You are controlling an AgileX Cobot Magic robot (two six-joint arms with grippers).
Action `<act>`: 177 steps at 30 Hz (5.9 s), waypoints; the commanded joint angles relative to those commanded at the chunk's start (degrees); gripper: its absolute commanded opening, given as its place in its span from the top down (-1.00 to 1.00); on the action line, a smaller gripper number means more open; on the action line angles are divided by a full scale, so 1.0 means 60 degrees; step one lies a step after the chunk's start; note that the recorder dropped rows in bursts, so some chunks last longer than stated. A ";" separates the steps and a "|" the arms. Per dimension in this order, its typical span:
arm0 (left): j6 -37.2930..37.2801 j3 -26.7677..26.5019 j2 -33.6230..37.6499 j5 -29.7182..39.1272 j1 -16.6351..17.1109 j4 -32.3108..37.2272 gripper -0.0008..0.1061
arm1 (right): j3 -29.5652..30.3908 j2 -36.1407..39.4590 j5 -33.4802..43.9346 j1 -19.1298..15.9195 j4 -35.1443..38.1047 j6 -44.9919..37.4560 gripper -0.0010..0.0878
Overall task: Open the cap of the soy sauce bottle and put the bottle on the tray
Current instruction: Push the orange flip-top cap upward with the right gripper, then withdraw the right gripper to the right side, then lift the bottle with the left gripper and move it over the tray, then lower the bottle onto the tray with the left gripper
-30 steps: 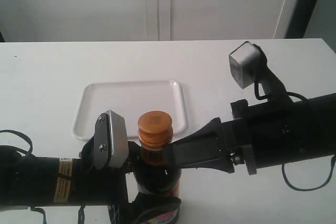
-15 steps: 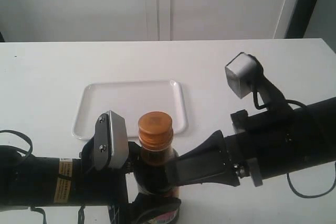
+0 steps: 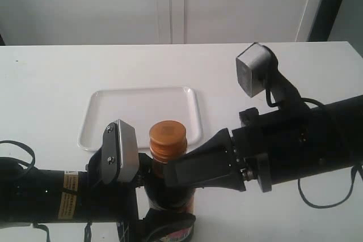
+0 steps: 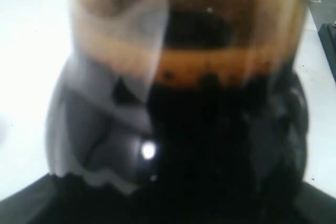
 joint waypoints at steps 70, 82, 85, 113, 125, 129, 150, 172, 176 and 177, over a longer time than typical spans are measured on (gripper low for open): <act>0.0153 0.0000 0.0000 0.0016 0.0000 -0.0513 0.99 | -0.1482 -0.0680 -0.1656 -0.0021 -0.9937 0.4682 0.98; 0.0177 -0.0104 -0.0322 0.0019 0.0000 -0.1096 0.99 | -0.1451 -0.0680 -0.5410 -0.0021 -1.3357 0.7887 0.98; 0.0177 -0.0166 -0.0446 0.0045 0.0000 -0.1221 0.99 | -0.1451 -0.0680 -0.6180 -0.0021 -1.3677 0.8046 0.98; 0.3025 -0.1217 -0.1821 0.1083 0.0000 -0.5531 0.99 | -0.1451 -0.0659 -0.6468 -0.0021 -1.3964 0.8443 0.98; 0.3934 -0.2103 -0.1353 0.1907 0.0637 -0.7049 0.99 | -0.1451 -0.0659 -0.6554 -0.0021 -1.3963 0.8443 0.98; 0.3692 -0.2142 -0.1046 0.1403 0.1243 -0.6965 0.99 | -0.1451 -0.0659 -0.6575 -0.0021 -1.3963 0.8443 0.98; 0.3410 -0.3146 0.1333 -0.0803 0.1826 -0.7844 0.99 | -0.1451 -0.0659 -0.6690 -0.0021 -1.3898 0.8443 0.98; 0.3637 -0.3522 0.2441 -0.0547 0.1826 -0.8218 0.34 | -0.1451 -0.0659 -0.6811 -0.0021 -1.3885 0.8443 0.98; 0.3637 -0.3522 0.2441 -0.0535 0.1826 -0.8218 -0.18 | -0.1451 -0.0659 -0.6811 -0.0021 -1.3885 0.8443 0.98; 0.3637 -0.3522 0.2441 -0.0535 0.1826 -0.8218 -0.29 | -0.1451 -0.0659 -0.6811 -0.0021 -1.3885 0.8443 0.98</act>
